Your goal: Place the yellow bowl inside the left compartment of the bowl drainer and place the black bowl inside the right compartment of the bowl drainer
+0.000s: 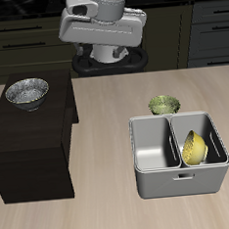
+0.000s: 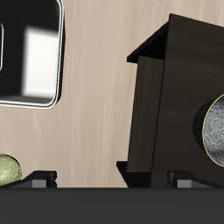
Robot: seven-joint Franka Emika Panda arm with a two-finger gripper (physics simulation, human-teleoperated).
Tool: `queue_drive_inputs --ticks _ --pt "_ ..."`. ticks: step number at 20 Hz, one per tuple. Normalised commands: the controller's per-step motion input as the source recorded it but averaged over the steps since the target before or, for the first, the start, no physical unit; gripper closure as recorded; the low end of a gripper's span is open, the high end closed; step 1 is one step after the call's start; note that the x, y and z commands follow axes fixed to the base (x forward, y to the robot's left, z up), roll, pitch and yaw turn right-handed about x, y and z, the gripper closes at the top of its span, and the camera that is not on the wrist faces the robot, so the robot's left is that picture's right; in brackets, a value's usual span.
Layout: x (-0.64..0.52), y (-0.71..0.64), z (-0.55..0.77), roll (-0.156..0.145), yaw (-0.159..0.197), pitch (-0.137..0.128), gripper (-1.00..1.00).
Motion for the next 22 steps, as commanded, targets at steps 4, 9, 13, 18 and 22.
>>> queue_drive_inputs --ticks 4,9,13,18,22 --pt "-0.07 -0.31 0.16 -0.017 -0.017 -0.027 -1.00" --pt "-0.09 -0.24 0.21 0.058 0.019 -0.029 -1.00" --pt "-0.04 -0.40 0.25 -0.019 0.015 -0.048 -1.00" --pt "0.09 -0.29 0.15 -0.024 0.015 -0.024 -1.00" --pt "0.14 -0.36 0.08 -0.047 -0.037 -0.004 -1.00"
